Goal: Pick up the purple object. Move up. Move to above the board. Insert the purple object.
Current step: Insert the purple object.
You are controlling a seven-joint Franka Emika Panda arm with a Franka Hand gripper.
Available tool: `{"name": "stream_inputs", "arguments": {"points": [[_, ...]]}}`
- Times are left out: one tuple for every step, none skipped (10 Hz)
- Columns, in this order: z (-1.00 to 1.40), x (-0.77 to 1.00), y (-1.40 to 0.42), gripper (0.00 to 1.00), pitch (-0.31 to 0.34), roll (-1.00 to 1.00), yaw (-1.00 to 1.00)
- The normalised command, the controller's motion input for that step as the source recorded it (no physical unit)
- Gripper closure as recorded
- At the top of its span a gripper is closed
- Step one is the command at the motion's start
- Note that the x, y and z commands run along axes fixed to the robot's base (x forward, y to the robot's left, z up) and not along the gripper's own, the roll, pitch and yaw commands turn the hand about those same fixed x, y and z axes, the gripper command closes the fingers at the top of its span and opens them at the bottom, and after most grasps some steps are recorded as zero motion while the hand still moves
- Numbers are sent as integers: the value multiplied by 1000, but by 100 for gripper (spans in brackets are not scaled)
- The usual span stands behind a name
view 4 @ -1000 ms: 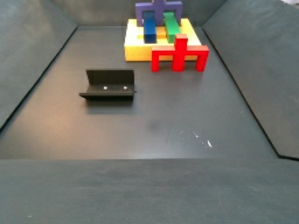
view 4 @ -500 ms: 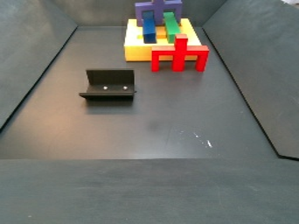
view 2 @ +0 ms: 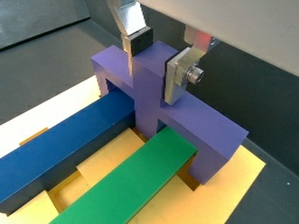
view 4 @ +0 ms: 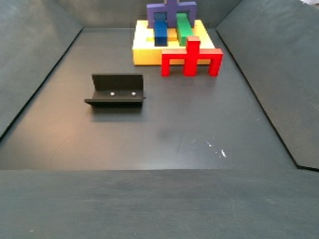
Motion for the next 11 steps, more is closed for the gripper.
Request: {"name": "stream_inputs", "arguments": {"points": [[-137, -20, -203, 100, -39, 189, 0], [-431, 174, -183, 100, -57, 113, 0], [-557, 489, -71, 100, 0, 116, 0], [-366, 646, -11, 100, 26, 144, 0], [-206, 477, 0, 100, 59, 190, 0], [-11, 354, 0, 100, 103, 306, -9], [0, 211, 0, 100, 127, 380, -51], [0, 300, -69, 100, 123, 371, -114], [0, 291, -80, 100, 120, 417, -154], [-17, 226, -89, 100, 94, 406, -157], [-246, 100, 0, 100, 0, 43, -106]]}}
